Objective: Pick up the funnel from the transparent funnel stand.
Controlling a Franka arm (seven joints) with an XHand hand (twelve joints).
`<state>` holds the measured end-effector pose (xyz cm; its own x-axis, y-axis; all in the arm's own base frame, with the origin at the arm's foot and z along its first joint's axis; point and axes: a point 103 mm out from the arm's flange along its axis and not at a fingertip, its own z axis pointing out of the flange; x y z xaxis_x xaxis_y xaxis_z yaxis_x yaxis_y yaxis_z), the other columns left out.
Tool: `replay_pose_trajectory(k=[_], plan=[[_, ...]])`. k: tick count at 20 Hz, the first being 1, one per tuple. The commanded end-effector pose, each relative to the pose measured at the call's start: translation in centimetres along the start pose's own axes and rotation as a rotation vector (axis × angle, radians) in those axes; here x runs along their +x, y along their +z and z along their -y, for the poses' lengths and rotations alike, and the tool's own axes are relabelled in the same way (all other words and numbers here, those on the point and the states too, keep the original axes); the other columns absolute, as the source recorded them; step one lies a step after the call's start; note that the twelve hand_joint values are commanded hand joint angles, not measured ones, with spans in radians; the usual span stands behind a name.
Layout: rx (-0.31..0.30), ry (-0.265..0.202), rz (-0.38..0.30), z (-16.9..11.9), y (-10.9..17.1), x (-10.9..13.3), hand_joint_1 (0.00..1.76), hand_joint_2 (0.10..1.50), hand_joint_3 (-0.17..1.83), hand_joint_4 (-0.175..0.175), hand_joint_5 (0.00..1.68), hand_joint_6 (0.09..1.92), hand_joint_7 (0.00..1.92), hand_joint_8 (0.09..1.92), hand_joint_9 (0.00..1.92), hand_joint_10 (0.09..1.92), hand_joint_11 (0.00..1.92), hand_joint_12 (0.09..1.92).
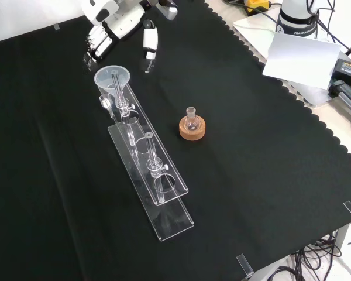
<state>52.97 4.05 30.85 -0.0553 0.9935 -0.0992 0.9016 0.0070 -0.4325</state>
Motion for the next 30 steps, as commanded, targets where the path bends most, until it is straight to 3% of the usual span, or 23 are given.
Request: replay_pose_trajectory(k=[1, 10, 16, 30], plan=[[0.021, -0.001, 0.025, -0.5, 0.4, 0.4, 0.54, 0.77, 0.17, -0.033, 0.06, 0.09, 0.0, 0.32, 0.09, 0.86, 0.23, 1.5], [0.05, 0.006, 0.049, -1.8, 0.8, 0.4, 0.61, 0.75, 0.17, -0.04, 0.02, 0.09, 0.0, 0.15, 0.01, 0.91, 0.27, 1.5], [0.048, 0.03, 0.073, -2.3, 0.9, 0.9, 0.61, 0.74, 0.17, -0.041, 0.02, 0.09, 0.0, 0.13, 0.0, 0.91, 0.26, 1.5], [0.043, 0.033, 0.066, -3.3, 1.8, 0.7, 0.63, 0.73, 0.18, -0.046, 0.04, 0.09, 0.0, 0.17, 0.02, 0.91, 0.27, 1.5]])
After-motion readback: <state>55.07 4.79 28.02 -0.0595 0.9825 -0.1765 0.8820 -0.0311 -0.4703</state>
